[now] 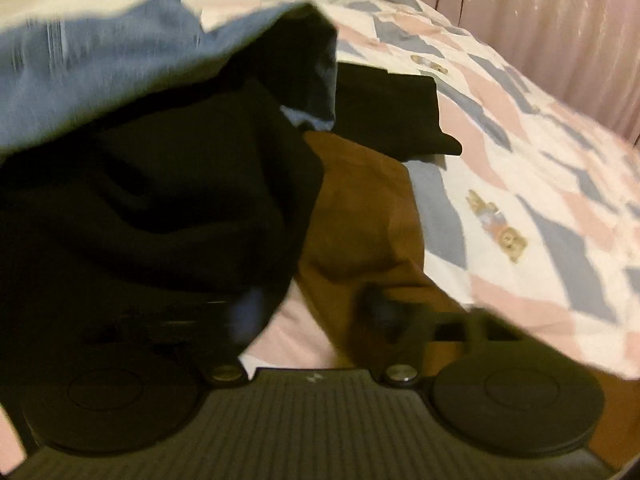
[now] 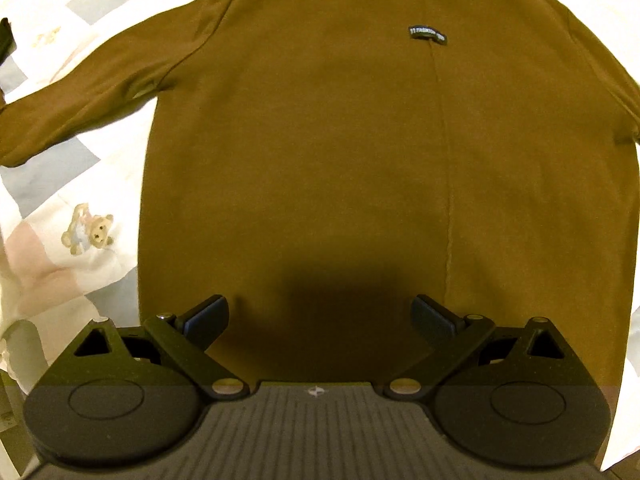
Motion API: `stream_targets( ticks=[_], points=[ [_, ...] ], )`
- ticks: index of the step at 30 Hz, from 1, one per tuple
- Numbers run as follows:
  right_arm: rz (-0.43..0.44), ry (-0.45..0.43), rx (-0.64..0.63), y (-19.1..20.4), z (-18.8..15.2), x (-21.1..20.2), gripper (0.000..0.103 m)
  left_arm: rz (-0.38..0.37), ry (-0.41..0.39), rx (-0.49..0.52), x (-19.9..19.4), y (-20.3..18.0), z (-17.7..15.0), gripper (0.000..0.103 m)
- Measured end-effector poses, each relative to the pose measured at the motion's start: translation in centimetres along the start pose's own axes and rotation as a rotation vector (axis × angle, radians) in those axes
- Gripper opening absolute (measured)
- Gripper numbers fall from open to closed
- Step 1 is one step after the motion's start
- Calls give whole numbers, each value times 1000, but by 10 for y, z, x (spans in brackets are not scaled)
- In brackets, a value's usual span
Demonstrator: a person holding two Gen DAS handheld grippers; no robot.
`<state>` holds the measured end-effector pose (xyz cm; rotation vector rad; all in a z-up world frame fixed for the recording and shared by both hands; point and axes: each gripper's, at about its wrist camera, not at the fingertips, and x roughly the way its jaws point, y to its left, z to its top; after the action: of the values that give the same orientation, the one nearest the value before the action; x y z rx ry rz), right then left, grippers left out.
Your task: Fold clothes
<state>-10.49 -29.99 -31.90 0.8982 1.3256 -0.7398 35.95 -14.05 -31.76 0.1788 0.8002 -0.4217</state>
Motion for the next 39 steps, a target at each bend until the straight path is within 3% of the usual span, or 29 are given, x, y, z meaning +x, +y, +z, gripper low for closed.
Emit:
stream_targets(
  ticks=[2, 7, 8, 11, 13, 15, 17, 19, 21, 22, 23, 24, 28, 31, 34, 37, 38, 39],
  points=[
    [5, -10, 4, -8, 0, -3, 100, -4, -28, 35, -15, -9, 1, 0],
    [29, -36, 28, -41, 0, -12, 100, -31, -82, 112, -53, -46, 4, 1],
    [35, -42, 30, -51, -1, -15, 100, -13, -78, 102, -56, -48, 5, 6],
    [17, -68, 43, -82, -2, -30, 100, 4, -80, 65, -67, -51, 7, 6],
    [2, -82, 65, -104, -5, -37, 100, -43, -115, 96, -83, -64, 5, 0],
    [-25, -73, 87, -123, -5, -36, 100, -112, -174, 224, -106, -100, -2, 0],
    [-45, -68, 108, -141, -5, -36, 100, -244, -202, 327, -137, -144, -22, 0],
    [-37, -72, 112, -149, -3, -37, 100, -424, -211, 417, -178, -187, -50, 0],
    [-24, -72, 98, -157, -1, -41, 100, -481, -243, 524, -210, -219, -80, 11],
    [-17, -75, 81, -159, 0, -44, 100, -463, -250, 535, -216, -224, -89, 16],
    [-15, -82, 61, -158, 3, -42, 100, -446, -231, 507, -215, -221, -91, 29],
    [-21, -88, 49, -159, 5, -41, 100, -418, -202, 460, -208, -213, -89, 31],
    [-66, -84, 81, -176, 5, -41, 100, -194, -102, 238, -152, -139, -47, 31],
    [-66, -46, 131, -175, 5, -33, 100, -85, -75, 97, -113, -78, -11, 31],
    [-67, -21, 132, -154, 7, -24, 100, -57, -55, -66, -80, -28, 14, 34],
    [-34, -15, 95, -122, 13, -20, 100, -98, 1, -155, -47, -8, 28, 43],
    [-20, -14, 76, -110, 15, -19, 100, -113, 12, -164, -37, -7, 30, 41],
    [-8, -17, 59, -101, 17, -19, 100, -120, 22, -166, -28, -6, 31, 31]
  ],
)
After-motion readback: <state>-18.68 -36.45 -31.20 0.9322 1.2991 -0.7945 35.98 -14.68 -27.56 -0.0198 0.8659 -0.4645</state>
